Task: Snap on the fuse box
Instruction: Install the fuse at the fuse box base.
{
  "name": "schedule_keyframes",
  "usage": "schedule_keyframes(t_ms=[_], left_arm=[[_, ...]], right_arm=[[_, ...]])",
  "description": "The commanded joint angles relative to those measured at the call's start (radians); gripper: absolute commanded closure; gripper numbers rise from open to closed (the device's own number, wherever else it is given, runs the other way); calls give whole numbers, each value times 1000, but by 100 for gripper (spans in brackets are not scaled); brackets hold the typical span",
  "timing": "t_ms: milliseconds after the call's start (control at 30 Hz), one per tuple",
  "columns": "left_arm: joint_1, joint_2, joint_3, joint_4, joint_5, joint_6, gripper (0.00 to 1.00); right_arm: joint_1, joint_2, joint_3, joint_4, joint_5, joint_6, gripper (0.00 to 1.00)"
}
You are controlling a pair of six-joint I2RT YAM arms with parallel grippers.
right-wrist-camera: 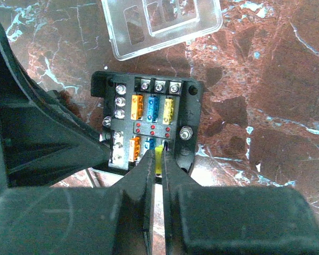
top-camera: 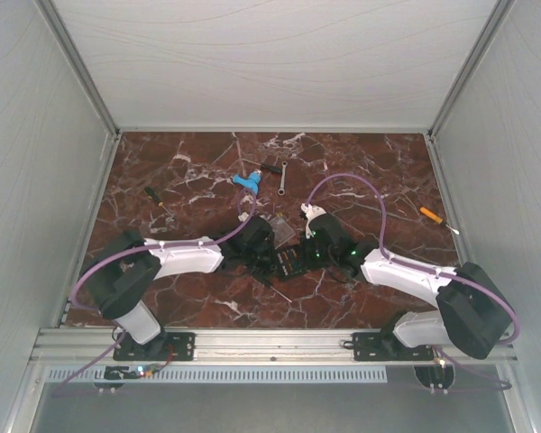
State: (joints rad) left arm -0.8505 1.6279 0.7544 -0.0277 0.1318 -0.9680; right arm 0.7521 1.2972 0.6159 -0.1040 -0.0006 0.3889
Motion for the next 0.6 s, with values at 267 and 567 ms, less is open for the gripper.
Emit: schedule_keyframes(t_ms=[267,567], left_arm=[[3,19,45,8,-11,-20,72],[4,16,42,15,-12,-34,77]], right_arm=[[12,24,-8,-2,54,14,100],[48,39,-14,-4,76,16,100]])
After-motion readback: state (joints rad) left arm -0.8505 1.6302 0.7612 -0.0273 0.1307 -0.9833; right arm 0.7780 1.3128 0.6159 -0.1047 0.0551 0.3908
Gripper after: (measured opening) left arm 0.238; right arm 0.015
